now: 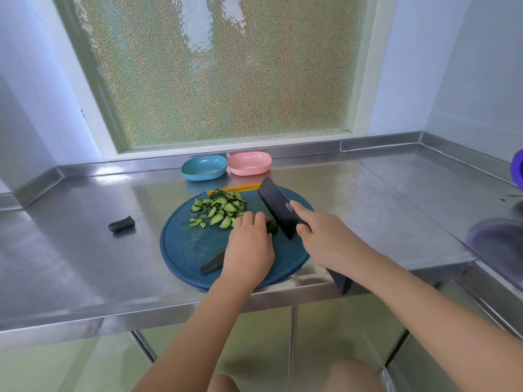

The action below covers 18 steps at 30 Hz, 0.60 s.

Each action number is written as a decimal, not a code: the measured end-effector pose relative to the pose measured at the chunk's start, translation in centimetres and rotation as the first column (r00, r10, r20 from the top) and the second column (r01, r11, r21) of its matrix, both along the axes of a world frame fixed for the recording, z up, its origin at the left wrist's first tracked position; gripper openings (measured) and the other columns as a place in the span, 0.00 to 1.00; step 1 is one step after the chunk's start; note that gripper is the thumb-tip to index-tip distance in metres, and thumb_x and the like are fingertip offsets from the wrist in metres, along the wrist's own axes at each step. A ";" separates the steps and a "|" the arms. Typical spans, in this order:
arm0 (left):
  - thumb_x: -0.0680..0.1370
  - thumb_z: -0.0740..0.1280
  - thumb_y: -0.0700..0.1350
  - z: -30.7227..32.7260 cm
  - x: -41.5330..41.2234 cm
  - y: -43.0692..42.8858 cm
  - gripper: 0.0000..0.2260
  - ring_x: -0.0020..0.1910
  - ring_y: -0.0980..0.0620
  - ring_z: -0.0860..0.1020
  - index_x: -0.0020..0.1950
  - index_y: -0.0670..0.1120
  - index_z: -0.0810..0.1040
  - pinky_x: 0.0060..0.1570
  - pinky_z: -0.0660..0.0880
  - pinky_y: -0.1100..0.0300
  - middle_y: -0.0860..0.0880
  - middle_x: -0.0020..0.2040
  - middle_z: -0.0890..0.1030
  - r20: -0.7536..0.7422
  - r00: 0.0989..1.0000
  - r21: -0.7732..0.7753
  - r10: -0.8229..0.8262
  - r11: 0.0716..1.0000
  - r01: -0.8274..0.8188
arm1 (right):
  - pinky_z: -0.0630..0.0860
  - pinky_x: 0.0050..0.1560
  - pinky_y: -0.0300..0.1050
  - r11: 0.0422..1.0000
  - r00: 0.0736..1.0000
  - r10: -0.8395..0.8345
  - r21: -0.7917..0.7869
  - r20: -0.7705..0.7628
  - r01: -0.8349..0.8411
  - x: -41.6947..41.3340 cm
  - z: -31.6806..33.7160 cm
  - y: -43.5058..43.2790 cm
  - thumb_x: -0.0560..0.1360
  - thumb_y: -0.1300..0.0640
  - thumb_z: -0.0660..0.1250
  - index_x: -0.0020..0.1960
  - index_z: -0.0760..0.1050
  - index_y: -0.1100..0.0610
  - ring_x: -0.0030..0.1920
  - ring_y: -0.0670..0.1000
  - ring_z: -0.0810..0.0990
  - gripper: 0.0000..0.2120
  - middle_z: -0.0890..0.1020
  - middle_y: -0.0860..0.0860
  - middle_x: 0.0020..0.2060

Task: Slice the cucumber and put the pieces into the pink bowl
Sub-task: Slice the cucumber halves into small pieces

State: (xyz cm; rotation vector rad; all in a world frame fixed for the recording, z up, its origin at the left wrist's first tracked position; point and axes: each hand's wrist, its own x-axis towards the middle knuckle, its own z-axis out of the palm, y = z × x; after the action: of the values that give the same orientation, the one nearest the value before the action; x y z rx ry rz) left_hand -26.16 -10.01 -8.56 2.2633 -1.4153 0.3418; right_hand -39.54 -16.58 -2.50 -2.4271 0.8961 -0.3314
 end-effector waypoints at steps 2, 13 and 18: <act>0.80 0.58 0.45 0.0 0.0 0.0 0.11 0.55 0.47 0.68 0.61 0.45 0.69 0.54 0.68 0.55 0.46 0.57 0.71 0.002 1.000 -0.001 -0.001 1.000 0.001 | 0.76 0.43 0.49 1.000 1.000 0.002 -0.008 -0.012 -0.002 0.1 0.0 0.0 0.83 0.59 0.51 0.78 0.51 0.47 0.28 0.46 0.67 0.25 0.69 0.49 0.31; 0.80 0.57 0.45 -0.1 0.1 -0.1 0.14 0.56 0.48 0.68 0.65 0.46 0.67 0.56 0.67 0.57 0.47 0.59 0.70 -0.005 1.000 0.005 -0.004 1.000 0.004 | 0.63 0.28 0.37 0.994 0.999 0.005 -0.106 -0.049 -0.010 1.2 -2.3 0.5 0.82 0.60 0.53 0.79 0.49 0.50 0.30 0.45 0.68 0.27 0.68 0.48 0.31; 0.80 0.58 0.45 0.0 -0.1 0.0 0.13 0.57 0.47 0.68 0.64 0.46 0.68 0.56 0.67 0.56 0.46 0.59 0.71 -0.013 1.000 -0.002 -0.007 1.000 0.007 | 0.67 0.29 0.39 0.999 0.999 -0.017 -0.040 -0.034 0.016 1.1 -2.2 0.3 0.82 0.58 0.51 0.78 0.51 0.49 0.28 0.45 0.68 0.26 0.69 0.49 0.31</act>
State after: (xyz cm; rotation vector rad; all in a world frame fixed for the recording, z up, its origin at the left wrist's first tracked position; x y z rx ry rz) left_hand -26.23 -10.03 -8.56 2.2547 -1.4152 0.3252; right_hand -38.47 -16.32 -4.65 -2.4695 0.9330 -0.3173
